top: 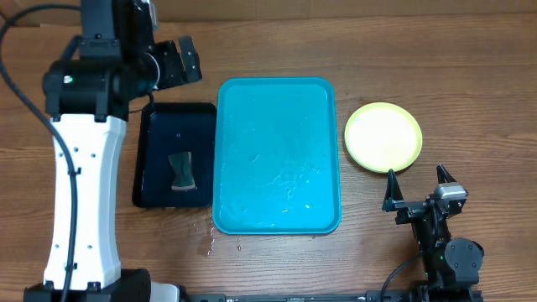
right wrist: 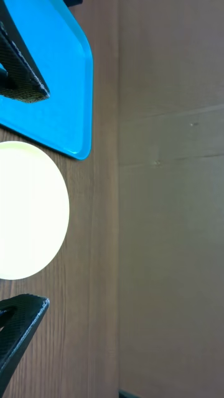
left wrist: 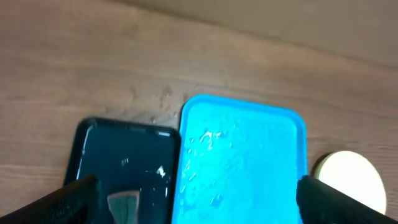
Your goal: Clean dirty plates on tray and stack at the side
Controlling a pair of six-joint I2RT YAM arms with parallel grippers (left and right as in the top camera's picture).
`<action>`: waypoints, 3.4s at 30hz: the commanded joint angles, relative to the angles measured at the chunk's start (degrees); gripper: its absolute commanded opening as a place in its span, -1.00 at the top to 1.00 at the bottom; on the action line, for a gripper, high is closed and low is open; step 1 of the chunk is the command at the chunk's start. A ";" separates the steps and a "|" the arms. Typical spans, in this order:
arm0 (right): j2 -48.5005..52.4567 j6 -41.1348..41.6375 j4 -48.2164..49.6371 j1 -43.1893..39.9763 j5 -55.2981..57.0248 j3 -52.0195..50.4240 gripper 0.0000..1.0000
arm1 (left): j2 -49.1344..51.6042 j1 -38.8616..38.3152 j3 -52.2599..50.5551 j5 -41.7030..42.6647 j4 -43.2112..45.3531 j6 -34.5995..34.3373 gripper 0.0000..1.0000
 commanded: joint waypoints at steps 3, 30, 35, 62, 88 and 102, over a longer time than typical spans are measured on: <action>-0.48 -0.22 0.22 0.33 0.39 -0.61 -1.00 | -9.33 -0.11 3.34 0.79 -0.24 2.64 -1.00; -0.48 -0.22 0.22 0.33 0.39 -0.61 -1.00 | -53.27 -0.11 -8.70 -8.76 -25.20 -0.39 -1.00; -0.48 -0.22 0.22 0.33 0.39 -0.61 -1.00 | -62.03 -0.11 -19.89 -8.74 -22.36 -1.46 -1.00; -0.48 -0.22 0.22 0.33 0.39 -0.61 -1.00 | -91.97 2.99 -86.60 -2.97 61.86 -4.94 -1.00; -0.48 -0.22 0.22 0.33 0.39 -0.61 -1.00 | -91.97 3.37 -110.77 -6.67 67.41 8.74 -1.00; -0.48 -0.22 0.22 0.33 0.39 -0.61 -1.00 | -91.95 3.34 -110.77 -6.40 62.40 12.26 -0.99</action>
